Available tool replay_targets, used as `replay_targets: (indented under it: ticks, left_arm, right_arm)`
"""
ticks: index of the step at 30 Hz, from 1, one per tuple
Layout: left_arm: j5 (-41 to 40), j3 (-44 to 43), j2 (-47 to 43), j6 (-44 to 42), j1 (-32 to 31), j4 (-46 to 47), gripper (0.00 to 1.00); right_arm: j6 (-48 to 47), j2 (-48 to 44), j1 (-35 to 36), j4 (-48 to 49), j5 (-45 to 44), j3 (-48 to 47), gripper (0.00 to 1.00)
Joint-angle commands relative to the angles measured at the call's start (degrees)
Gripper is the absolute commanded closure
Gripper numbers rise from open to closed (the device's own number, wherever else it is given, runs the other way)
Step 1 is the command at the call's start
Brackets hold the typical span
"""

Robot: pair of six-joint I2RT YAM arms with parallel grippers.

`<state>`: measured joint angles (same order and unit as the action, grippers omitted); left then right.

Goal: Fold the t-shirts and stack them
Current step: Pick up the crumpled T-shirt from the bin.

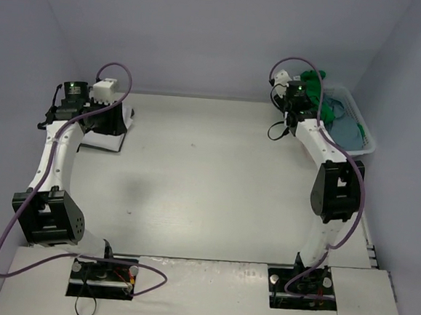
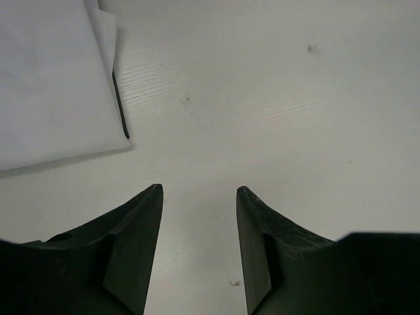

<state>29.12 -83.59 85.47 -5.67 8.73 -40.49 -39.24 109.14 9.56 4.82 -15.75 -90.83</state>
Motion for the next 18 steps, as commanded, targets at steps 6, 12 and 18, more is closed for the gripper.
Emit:
replay_targets:
  ticks: [6,12,18]
  left_arm:
    - [0.9,-0.9,-3.5,0.0,0.1,3.7,0.57]
    - [1.1,-0.8,-2.2,0.7,0.1,4.2,0.57]
    - [0.6,-0.9,-2.2,1.2,0.1,4.3,0.57]
  right_arm:
    - [-1.3,6.0,-3.8,3.8,-2.6,-5.2,0.52]
    - [-0.6,9.3,-5.6,3.4,-1.8,-6.4,0.59]
    - [2.0,8.3,-6.5,0.8,1.2,-5.9,0.98]
